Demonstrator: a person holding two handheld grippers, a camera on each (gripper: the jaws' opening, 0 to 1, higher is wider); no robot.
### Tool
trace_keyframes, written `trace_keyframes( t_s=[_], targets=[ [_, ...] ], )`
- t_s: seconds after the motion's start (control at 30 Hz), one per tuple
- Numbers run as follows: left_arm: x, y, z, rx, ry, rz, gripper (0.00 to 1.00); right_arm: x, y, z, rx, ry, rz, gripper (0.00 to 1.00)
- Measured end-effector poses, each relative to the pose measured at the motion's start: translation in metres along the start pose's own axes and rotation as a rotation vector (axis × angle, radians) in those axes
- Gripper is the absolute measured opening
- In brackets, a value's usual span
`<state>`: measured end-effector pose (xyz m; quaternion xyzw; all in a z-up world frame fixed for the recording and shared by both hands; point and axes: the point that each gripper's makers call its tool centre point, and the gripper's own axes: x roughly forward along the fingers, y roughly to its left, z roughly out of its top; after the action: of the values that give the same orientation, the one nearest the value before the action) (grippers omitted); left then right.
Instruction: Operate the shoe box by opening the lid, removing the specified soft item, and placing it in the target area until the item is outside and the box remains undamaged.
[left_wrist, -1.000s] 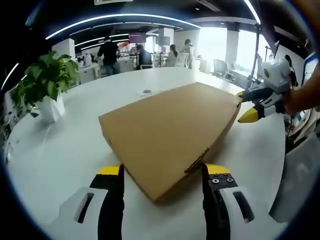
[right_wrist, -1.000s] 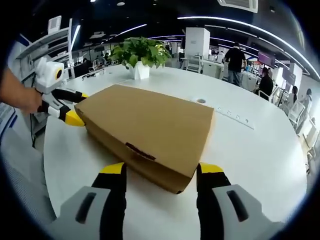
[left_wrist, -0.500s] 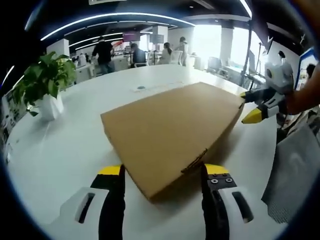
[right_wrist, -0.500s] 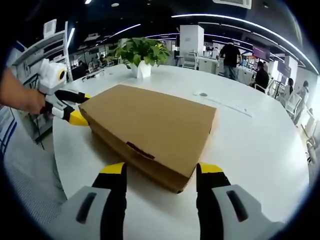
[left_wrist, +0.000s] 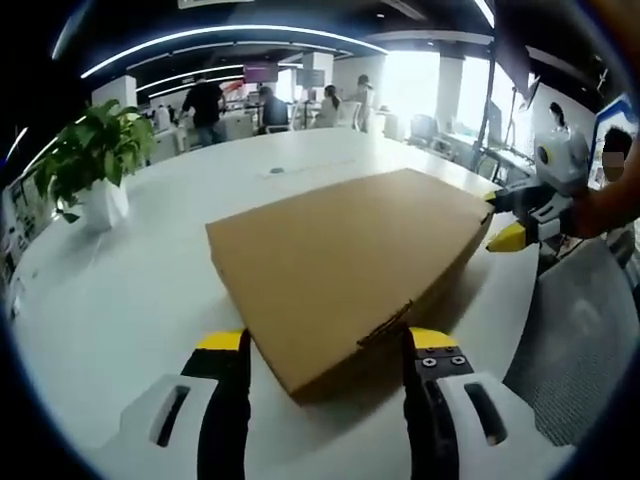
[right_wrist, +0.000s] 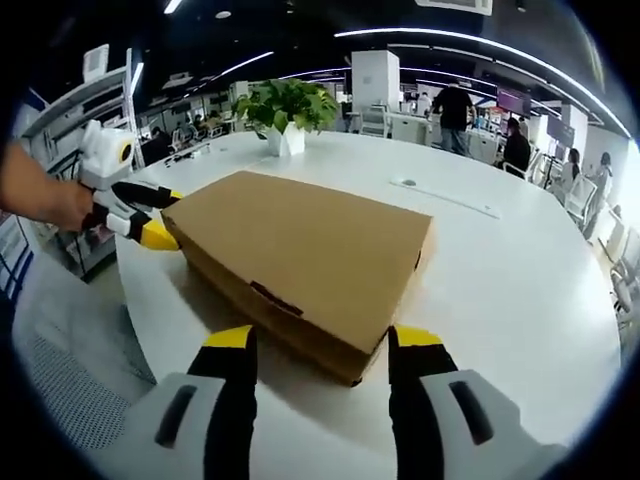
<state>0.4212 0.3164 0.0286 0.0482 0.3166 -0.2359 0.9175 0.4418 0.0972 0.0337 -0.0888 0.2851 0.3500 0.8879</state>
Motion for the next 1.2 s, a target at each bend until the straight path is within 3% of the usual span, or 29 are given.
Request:
trace_keyframes(
  t_s=[0.33,0.67,0.97,1.2],
  targets=[
    [0.006,0.002,-0.010,-0.013,0.030,-0.007,0.61,0.010,-0.006,-0.007,-0.069,0.024,0.007,0.47],
    [0.007,0.001,-0.010,-0.014,0.034,-0.002,0.60,0.011,-0.006,-0.005,-0.067,0.029,0.019,0.47],
    [0.000,0.000,-0.003,-0.032,0.019,0.000,0.61,0.006,-0.002,0.001,-0.058,0.023,0.020,0.49],
    [-0.011,-0.003,0.011,-0.038,-0.018,0.000,0.61,-0.001,-0.001,0.011,-0.061,0.003,0.015,0.49]
  ],
)
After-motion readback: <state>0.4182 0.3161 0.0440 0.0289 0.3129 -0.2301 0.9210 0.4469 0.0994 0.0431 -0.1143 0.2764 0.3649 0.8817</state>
